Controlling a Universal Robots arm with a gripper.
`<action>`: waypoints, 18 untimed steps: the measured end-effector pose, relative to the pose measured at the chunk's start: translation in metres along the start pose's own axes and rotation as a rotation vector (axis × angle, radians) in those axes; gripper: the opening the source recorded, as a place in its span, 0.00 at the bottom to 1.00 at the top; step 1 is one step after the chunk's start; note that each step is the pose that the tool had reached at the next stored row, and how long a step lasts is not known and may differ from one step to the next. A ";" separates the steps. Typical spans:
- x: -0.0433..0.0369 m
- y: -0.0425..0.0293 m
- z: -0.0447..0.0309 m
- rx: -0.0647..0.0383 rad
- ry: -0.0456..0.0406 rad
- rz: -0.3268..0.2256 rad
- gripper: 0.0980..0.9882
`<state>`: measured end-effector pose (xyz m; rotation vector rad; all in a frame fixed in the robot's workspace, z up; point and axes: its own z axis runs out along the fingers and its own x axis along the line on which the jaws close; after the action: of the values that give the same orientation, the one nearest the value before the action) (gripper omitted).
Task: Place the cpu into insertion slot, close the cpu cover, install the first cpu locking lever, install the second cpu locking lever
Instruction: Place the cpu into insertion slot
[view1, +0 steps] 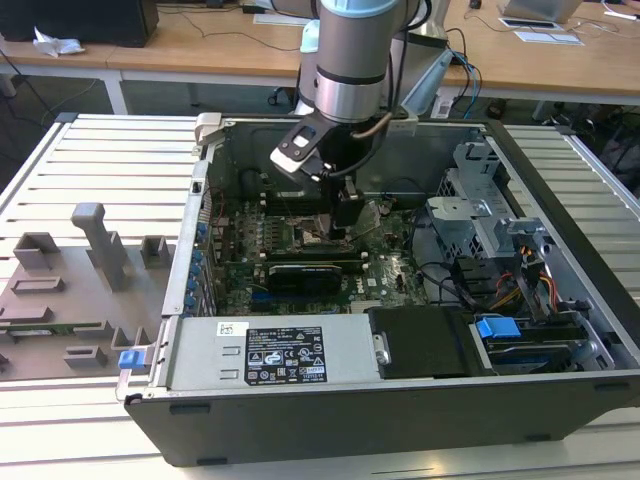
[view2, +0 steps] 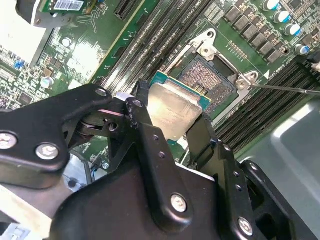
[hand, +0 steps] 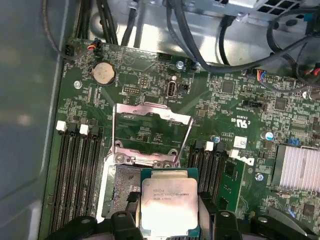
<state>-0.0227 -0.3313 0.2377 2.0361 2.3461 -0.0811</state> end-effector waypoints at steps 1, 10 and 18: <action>0.0000 0.0003 0.0001 0.002 -0.0005 0.032 0.50; -0.0002 0.0016 0.0003 0.010 -0.0027 0.156 0.50; -0.0004 0.0028 0.0005 0.016 -0.0045 0.249 0.50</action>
<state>-0.0199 -0.3313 0.2372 2.3124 2.0751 -0.0973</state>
